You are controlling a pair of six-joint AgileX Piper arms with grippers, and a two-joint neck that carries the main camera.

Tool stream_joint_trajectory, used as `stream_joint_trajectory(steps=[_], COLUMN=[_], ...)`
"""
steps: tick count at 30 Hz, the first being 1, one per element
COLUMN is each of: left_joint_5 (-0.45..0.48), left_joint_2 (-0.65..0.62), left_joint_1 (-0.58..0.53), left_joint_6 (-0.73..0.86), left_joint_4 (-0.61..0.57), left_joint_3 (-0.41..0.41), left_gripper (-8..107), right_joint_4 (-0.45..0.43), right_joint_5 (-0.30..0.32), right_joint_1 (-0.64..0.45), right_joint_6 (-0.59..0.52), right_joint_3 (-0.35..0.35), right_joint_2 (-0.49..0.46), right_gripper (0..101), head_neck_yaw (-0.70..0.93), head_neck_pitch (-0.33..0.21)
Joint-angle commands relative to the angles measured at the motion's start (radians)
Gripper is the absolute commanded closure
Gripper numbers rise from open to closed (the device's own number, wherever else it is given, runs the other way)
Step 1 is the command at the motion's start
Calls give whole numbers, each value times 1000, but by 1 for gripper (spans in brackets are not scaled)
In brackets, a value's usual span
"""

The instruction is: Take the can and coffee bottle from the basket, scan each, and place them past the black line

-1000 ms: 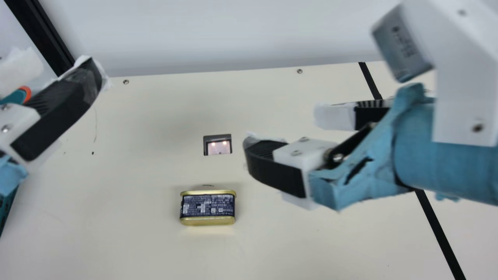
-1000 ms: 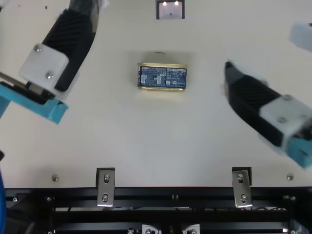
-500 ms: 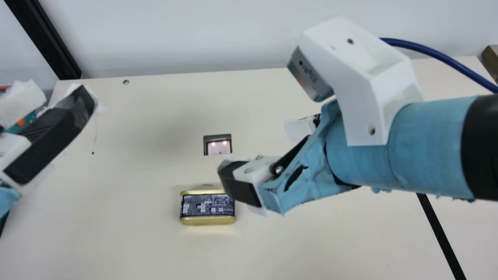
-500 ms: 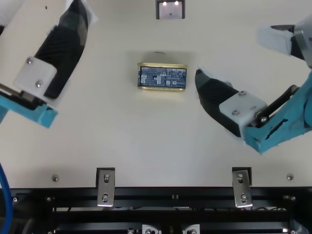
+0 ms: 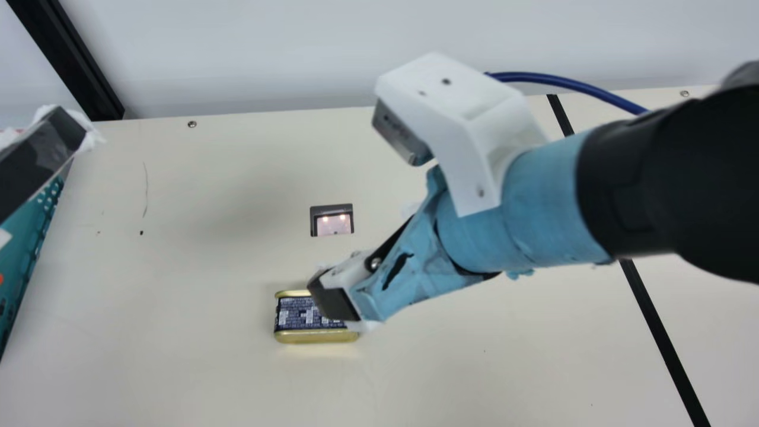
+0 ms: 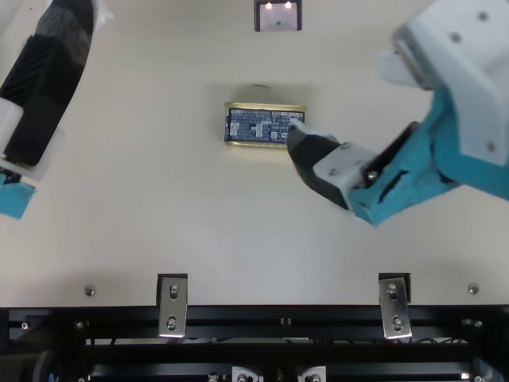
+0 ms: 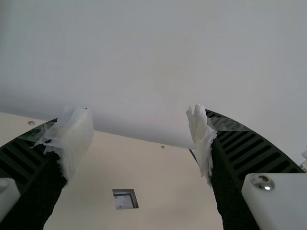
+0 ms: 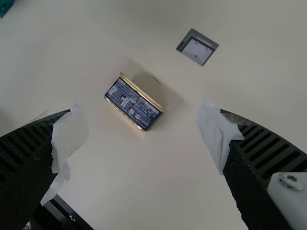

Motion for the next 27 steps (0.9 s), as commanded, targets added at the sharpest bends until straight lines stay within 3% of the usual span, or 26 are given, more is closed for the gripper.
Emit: stream_joint_trajectory(steps=[1, 9, 15, 27], left_joint_5=[-19, -197, -346, -585], left_joint_2=[4, 33, 36, 44], left_joint_1=[-11, -148, -263, -465], left_joint_6=[4, 92, 97, -91], left_joint_4=[0, 14, 100, 347], left_joint_3=[7, 18, 28, 96], left_gripper=[9, 9, 9, 9], right_joint_4=[-13, -58, -60, -55], right_joint_5=[10, 18, 19, 45], right_joint_1=[11, 51, 68, 121], right_joint_6=[-13, -73, -136, -252], right_joint_3=[-20, -83, -113, -134], right_joint_2=[46, 165, 227, 307], right_gripper=[0, 0, 0, 0], head_neck_yaw=[-5, -5, -5, -5], head_neck_pitch=[-3, -3, -3, -3])
